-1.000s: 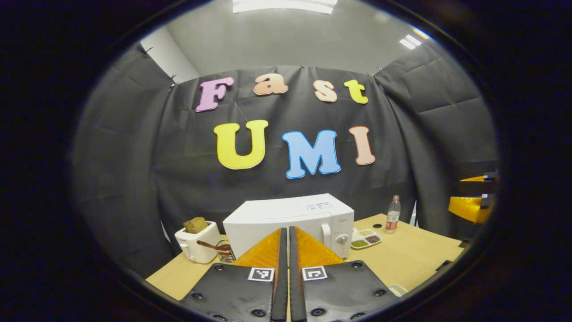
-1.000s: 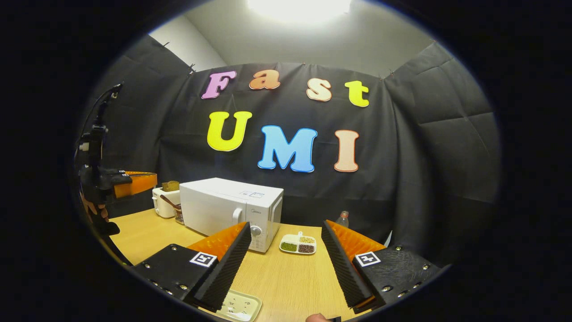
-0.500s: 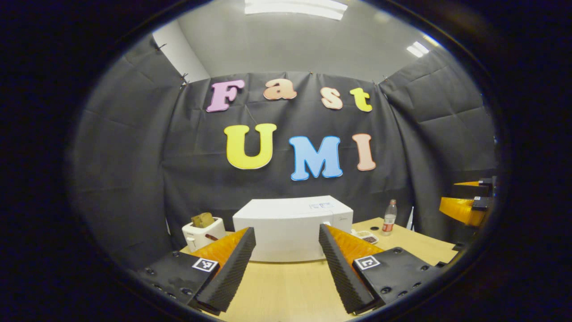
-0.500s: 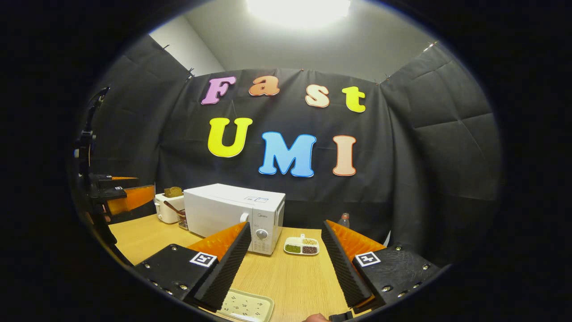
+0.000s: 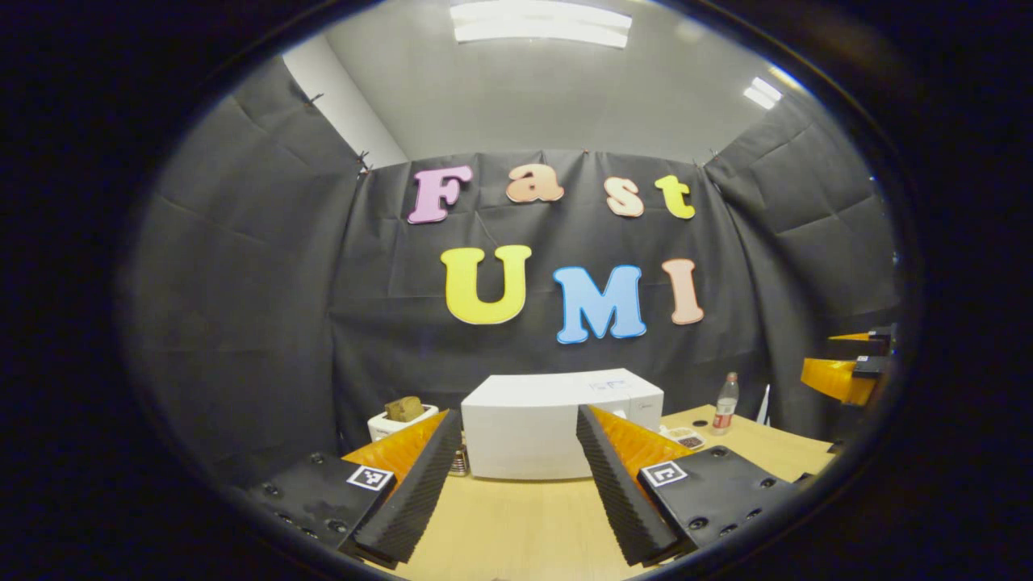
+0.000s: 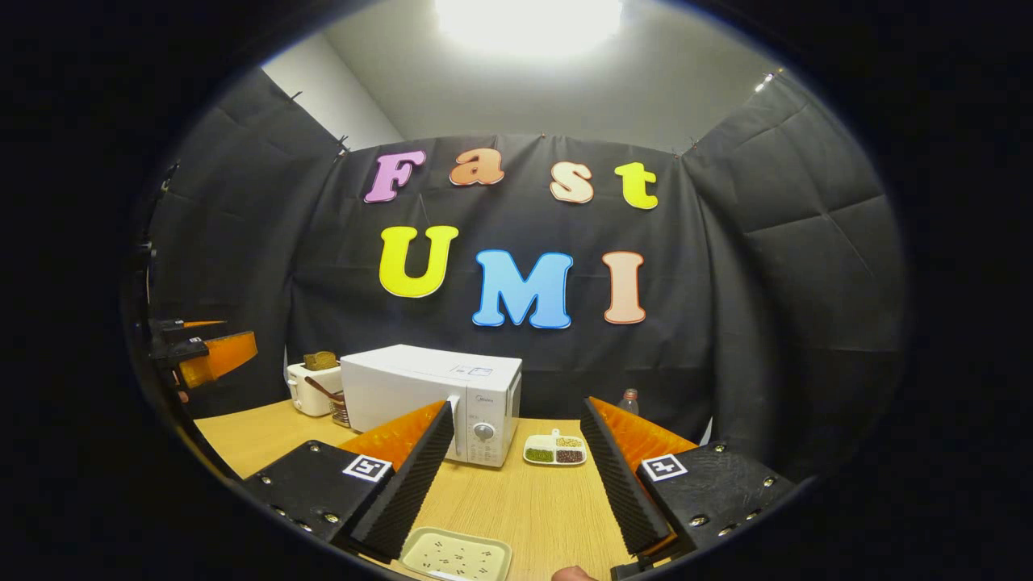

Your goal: Open the microwave oven with the left hand, put the food in, and close the microwave oven.

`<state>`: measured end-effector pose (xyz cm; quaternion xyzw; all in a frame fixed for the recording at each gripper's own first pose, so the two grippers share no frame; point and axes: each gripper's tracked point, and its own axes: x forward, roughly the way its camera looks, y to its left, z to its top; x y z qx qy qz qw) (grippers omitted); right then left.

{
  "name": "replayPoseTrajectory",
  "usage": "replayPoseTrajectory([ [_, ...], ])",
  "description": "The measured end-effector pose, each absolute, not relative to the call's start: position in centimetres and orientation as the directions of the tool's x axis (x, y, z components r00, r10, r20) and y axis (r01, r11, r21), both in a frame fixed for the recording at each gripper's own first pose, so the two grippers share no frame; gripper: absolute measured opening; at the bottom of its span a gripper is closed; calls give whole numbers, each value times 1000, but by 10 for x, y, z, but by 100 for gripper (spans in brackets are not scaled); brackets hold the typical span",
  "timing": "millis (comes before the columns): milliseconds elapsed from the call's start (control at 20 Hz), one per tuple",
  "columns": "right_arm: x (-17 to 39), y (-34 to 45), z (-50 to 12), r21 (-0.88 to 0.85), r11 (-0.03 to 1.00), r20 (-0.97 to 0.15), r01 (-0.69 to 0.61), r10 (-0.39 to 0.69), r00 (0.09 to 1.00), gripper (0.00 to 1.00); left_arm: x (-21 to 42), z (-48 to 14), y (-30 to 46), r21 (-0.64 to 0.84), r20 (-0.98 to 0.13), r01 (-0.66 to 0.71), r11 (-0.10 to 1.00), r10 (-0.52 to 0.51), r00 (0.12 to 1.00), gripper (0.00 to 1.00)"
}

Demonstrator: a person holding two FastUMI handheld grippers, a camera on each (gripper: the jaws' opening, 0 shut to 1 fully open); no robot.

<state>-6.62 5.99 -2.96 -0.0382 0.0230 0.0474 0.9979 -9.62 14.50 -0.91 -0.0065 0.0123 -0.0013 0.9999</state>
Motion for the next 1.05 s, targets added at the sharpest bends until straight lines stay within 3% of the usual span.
replayPoseTrajectory([
  [400, -73, 46, -24, -49, 996, -23, -76, 75, 997, 96, -107, -2, 158, -10, -9, -43, 999, 42, 999, 96],
  [1050, -67, 49, -15, -14, 996, -13, -91, 91, 996, 96, -110, 0, 154, 0, -1, -30, 1000, 30, 1000, 95],
])
